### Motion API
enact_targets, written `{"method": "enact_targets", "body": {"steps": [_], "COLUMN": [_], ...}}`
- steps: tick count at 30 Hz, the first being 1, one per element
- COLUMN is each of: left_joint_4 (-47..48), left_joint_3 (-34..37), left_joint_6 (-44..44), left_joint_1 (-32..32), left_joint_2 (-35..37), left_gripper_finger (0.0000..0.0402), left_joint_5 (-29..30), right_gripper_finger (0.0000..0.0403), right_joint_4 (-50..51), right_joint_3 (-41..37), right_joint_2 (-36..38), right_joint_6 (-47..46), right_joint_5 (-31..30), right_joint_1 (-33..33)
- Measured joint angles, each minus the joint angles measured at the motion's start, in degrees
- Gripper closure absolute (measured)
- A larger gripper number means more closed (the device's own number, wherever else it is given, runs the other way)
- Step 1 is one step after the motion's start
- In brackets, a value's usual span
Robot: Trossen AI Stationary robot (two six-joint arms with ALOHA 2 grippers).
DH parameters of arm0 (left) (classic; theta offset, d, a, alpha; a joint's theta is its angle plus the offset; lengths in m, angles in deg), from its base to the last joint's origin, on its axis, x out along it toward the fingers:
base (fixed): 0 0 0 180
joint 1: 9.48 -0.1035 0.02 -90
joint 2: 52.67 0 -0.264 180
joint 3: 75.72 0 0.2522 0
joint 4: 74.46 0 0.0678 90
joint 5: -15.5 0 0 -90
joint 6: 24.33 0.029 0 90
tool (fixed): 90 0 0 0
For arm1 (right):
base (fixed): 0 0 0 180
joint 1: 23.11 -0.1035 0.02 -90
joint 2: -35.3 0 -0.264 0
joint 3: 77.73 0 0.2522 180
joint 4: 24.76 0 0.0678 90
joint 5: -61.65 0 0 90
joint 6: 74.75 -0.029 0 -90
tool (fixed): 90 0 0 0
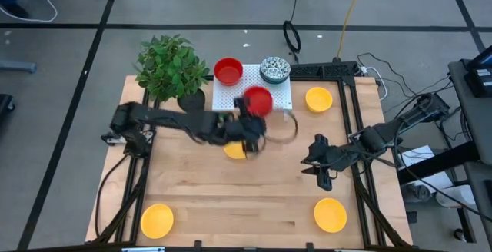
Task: Pick & Place Mini bowls
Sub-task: Stack the red bowl on the red bowl on the shelf
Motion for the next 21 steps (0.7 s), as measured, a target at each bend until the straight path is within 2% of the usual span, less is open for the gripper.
{"method": "enact_targets", "body": {"steps": [6, 9, 13, 21], "left_joint_4": [3.4, 3.6, 6.0, 8.7], "left_joint_3": [0.0, -0.1, 0.0, 0.0], "left_joint_6": [-2.4, -3.2, -3.3, -2.7], "left_joint_1": [-8.8, -13.9, -19.8, -27.3], "left_joint_2": [4.7, 5.2, 4.8, 3.7], "left_gripper_finger": [0.0396, 0.0391, 0.0396, 0.0396], "left_joint_5": [0.5, -2.2, -8.8, -11.4], "right_gripper_finger": [0.0261, 0.0261, 0.0261, 0.0261], "right_joint_4": [-3.8, -5.6, -6.1, -6.1], "right_joint_3": [0.0, 0.0, 0.0, 0.0], "right_joint_2": [0.0, 0.0, 0.0, 0.0], "right_joint_6": [-0.4, -0.3, 0.0, 0.1], "right_joint_5": [-1.3, -1.2, -1.2, -1.0], "right_joint_1": [2.6, 4.5, 6.9, 10.3]}}
